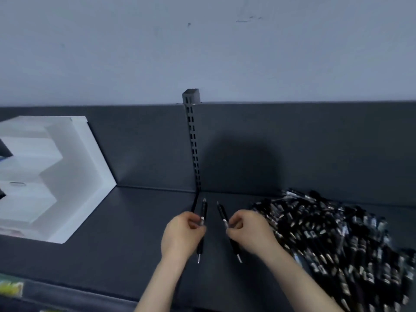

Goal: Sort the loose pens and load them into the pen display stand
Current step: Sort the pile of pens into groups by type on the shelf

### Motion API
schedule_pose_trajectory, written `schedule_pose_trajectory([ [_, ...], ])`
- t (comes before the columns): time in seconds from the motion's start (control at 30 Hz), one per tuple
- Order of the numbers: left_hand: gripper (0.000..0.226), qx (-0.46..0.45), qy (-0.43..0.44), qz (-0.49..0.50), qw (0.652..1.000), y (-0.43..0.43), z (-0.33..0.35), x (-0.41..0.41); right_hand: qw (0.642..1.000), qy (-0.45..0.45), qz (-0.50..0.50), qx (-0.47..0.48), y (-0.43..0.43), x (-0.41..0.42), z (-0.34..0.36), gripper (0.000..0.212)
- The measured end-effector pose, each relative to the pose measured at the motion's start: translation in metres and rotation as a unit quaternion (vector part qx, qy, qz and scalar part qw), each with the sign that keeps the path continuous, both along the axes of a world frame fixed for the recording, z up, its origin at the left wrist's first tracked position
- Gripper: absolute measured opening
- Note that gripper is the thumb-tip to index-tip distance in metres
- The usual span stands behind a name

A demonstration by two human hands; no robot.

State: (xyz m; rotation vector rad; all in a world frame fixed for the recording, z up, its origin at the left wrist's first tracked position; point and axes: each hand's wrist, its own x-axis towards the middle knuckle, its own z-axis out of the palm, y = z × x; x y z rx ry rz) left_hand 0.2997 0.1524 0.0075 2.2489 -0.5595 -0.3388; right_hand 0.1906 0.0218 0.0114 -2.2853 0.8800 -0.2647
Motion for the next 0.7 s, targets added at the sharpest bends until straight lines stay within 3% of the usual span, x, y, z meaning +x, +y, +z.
schedule_pose_trajectory([
  [0.37,0.029,0.068,-0.048,-0.114,0.99,0.003,-0.025,0.043,0.994,0.041,-0.1,-0.006,0.037,0.049,-0.025,0.019],
  [0.7,0.021,0.057,-0.063,-0.156,0.984,0.005,-0.032,0.052,0.989,0.051,-0.135,-0.011,0.054,0.055,-0.032,0.014],
])
